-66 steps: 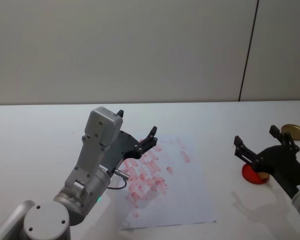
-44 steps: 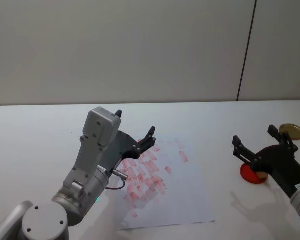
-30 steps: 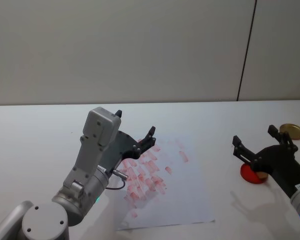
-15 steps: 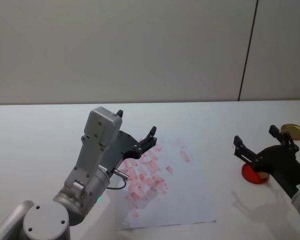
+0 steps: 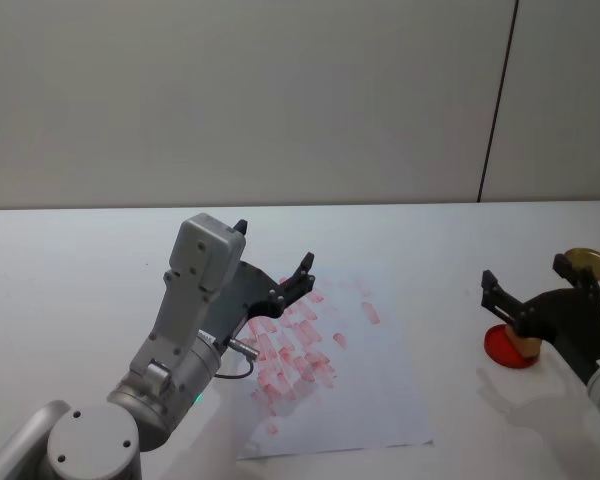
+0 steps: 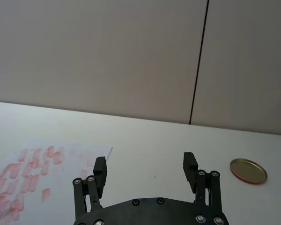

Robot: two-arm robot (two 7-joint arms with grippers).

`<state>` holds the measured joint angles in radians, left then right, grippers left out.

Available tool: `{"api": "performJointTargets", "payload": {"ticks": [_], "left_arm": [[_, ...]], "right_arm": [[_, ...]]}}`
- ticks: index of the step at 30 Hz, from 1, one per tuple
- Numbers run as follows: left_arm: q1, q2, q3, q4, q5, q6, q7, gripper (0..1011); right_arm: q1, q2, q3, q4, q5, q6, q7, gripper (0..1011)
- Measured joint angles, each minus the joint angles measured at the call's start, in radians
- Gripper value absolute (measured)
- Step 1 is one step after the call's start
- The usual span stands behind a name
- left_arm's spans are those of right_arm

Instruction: Use the one hand to pick up the stamp and affix it onto the A4 paper.

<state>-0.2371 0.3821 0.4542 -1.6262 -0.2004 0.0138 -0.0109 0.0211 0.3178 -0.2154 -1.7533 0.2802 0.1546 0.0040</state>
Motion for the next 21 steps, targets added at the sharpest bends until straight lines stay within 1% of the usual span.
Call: {"api": "performJointTargets", "payload": {"ticks": [2,3,7,9,11,12,18,21], "left_arm": [[0.000,0.000,0.000,0.000,0.000,0.000,0.000,993],[0.000,0.000,0.000,0.000,0.000,0.000,0.000,993],[0.000,0.000,0.000,0.000,0.000,0.000,0.000,993],[0.000,0.000,0.000,0.000,0.000,0.000,0.000,993],[0.000,0.000,0.000,0.000,0.000,0.000,0.000,993],[0.000,0.000,0.000,0.000,0.000,0.000,0.000,993],[0.000,0.000,0.000,0.000,0.000,0.000,0.000,993],[0.000,0.000,0.000,0.000,0.000,0.000,0.000,993]], "right_arm": [[0.008,-0.004,0.002,0.004,0.000,0.024,-0.011,1001],[0.015,-0.007,0.003,0.008,0.000,0.045,-0.019,1001],[0.031,-0.015,0.007,0.019,0.003,0.089,-0.034,1001],[0.050,-0.023,0.010,0.031,0.008,0.138,-0.047,1001],[0.058,-0.027,0.012,0.039,0.012,0.165,-0.053,1001],[0.069,-0.031,0.014,0.047,0.016,0.188,-0.056,1001],[0.101,-0.042,0.021,0.076,0.033,0.264,-0.058,1001],[0.121,-0.046,0.026,0.097,0.042,0.302,-0.048,1001]]}}
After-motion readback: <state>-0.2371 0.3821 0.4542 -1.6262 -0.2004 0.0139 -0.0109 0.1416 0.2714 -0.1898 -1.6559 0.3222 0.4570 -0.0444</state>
